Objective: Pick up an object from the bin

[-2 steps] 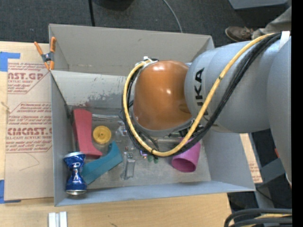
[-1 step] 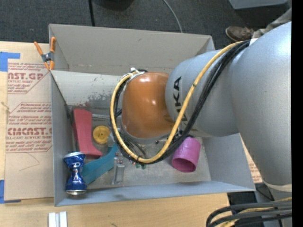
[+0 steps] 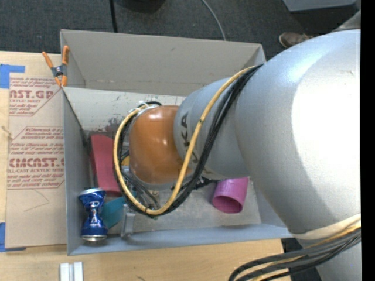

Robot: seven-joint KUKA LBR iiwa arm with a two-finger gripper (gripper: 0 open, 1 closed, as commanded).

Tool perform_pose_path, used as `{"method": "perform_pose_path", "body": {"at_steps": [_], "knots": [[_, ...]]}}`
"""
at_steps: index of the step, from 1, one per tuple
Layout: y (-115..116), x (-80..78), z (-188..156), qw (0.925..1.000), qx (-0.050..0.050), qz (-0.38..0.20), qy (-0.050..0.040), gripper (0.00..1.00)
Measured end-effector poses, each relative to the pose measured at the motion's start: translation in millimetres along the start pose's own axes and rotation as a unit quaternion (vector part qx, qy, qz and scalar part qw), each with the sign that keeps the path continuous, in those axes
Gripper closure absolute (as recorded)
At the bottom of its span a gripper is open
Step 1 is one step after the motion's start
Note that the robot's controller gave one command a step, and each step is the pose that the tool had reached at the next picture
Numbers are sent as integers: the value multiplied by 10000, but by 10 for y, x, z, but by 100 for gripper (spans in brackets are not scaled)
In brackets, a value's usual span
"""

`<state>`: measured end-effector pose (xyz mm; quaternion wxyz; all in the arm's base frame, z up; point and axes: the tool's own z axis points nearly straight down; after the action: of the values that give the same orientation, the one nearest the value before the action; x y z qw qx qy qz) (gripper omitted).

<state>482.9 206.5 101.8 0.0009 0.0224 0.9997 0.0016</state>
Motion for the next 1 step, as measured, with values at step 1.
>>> {"method": "perform_pose_path", "body": {"at_steps": [1], "knots": [[102,-63,262,9928,22,-1198,3,100]]}}
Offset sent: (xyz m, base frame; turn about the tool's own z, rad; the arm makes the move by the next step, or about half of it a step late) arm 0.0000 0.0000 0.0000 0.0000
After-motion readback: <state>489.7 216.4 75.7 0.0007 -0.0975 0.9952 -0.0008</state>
